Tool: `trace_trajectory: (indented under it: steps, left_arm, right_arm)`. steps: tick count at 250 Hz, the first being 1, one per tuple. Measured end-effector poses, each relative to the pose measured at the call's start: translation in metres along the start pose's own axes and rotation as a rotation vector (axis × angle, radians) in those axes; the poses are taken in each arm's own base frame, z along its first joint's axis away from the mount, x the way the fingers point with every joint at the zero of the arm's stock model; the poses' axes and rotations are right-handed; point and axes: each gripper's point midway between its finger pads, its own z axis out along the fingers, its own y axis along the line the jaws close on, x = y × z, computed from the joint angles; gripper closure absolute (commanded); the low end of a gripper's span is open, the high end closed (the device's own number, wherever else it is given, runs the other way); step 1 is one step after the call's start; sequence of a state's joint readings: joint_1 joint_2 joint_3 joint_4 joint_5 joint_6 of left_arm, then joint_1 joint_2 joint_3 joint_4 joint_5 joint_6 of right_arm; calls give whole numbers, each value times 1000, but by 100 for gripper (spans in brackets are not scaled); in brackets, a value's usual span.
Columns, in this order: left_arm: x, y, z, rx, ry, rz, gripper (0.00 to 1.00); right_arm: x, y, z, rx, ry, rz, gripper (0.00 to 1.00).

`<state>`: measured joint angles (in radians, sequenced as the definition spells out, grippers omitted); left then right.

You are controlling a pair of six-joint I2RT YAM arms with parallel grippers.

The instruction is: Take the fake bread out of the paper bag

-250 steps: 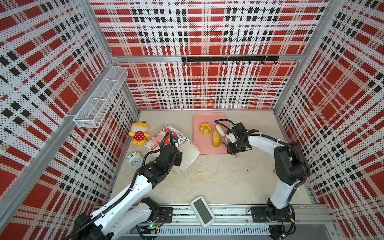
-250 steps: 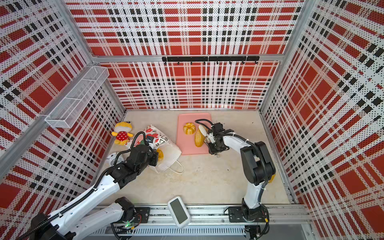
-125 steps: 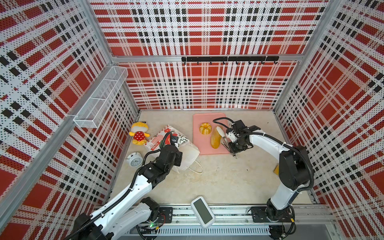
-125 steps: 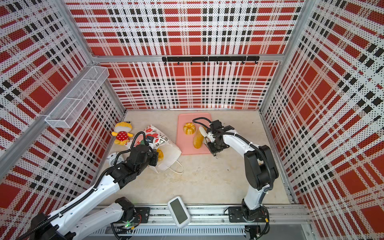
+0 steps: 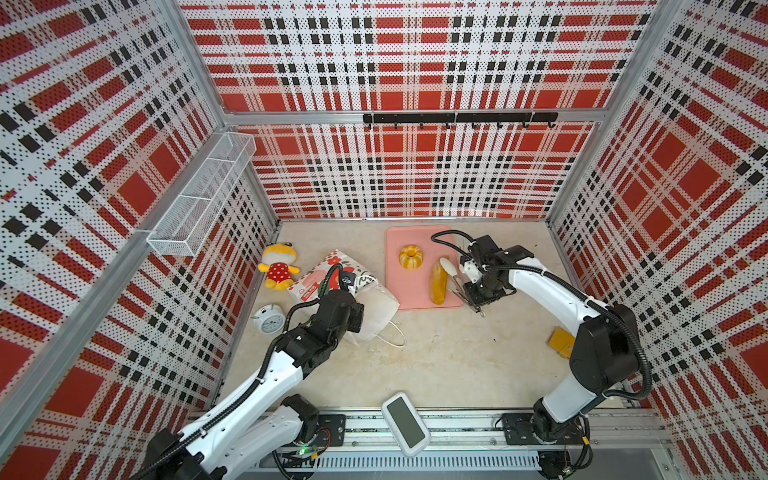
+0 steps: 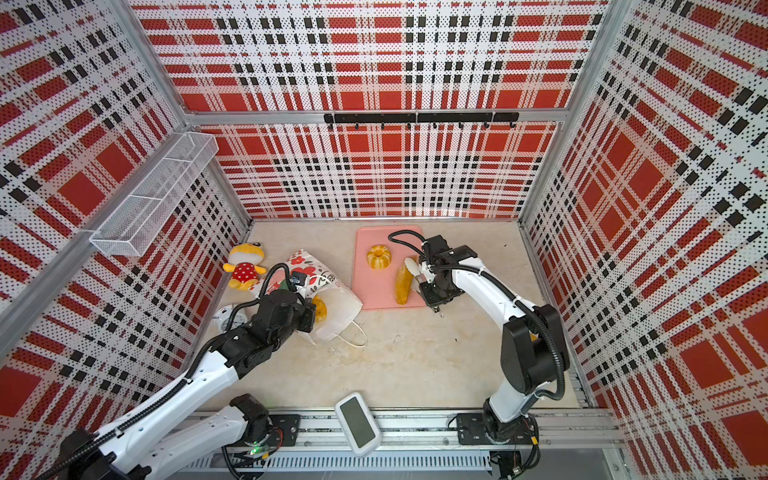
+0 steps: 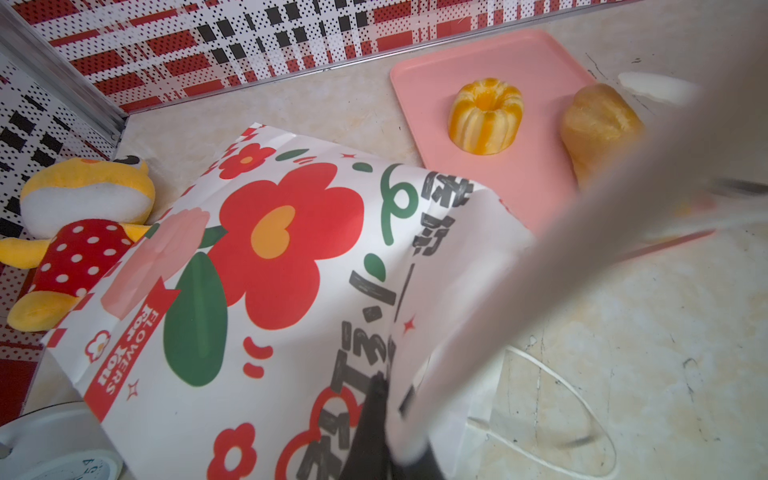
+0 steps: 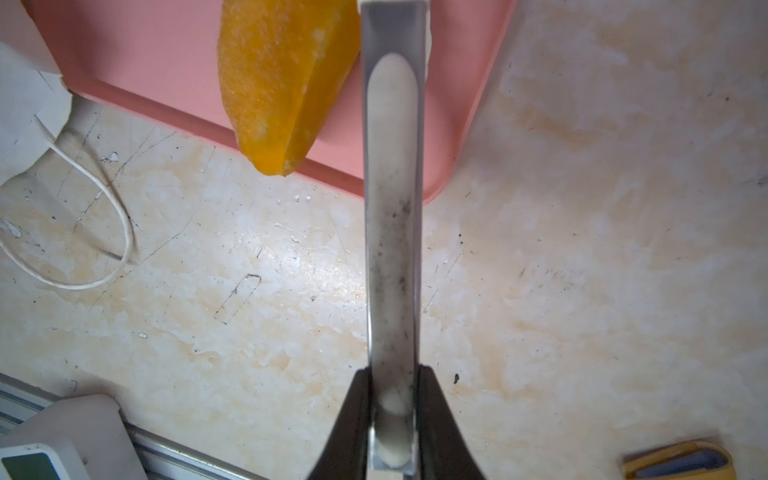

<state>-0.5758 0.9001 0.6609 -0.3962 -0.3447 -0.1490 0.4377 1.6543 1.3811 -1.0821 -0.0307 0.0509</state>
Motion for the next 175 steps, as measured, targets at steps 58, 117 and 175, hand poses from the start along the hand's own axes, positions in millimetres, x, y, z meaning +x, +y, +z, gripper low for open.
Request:
trace_trajectory:
  steps: [58,117,175]
  left_arm:
    - [0,0,0,0,1,0,100]
    - [0,0,0,0,1,0,100]
    - [0,0,-1,0,-2,-1,100]
  right_arm:
    - [0,-11,-3,124,27,2,100]
    - [0,-26,-6,234,31,24,100]
    - [-5,-47,-22,313,-6,56,100]
